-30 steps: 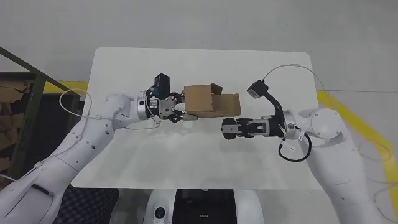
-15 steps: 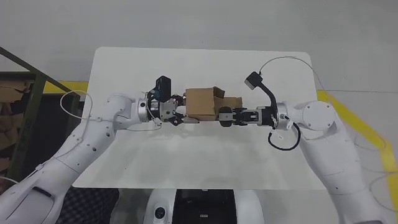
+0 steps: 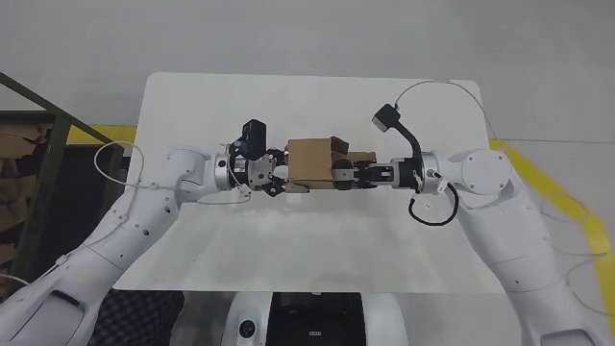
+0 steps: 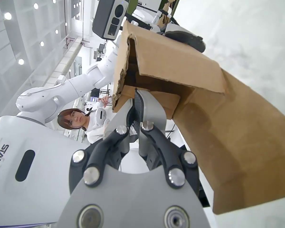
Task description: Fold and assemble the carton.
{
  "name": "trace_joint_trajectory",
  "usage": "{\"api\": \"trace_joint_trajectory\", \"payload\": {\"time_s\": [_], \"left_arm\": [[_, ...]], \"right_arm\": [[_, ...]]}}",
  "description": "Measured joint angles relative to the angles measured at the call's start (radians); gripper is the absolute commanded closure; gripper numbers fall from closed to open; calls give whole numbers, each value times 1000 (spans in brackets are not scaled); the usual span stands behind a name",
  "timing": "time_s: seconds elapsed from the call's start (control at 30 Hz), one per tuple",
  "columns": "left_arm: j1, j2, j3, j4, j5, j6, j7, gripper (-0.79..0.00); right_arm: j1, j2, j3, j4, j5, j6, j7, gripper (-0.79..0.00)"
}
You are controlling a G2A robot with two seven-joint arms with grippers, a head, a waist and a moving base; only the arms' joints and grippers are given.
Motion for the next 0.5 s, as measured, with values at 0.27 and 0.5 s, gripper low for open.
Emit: {"api": "trace_joint_trajectory", "payload": {"time_s": [0.27, 0.5], "left_arm": [[1, 0, -2, 4, -5, 0, 3, -360], [2, 3, -1, -6, -4, 0, 6, -366]], "right_arm": [[-9, 19, 73, 15, -6, -1, 5, 0], [29, 29, 114, 57, -41, -2, -31, 0]]}}
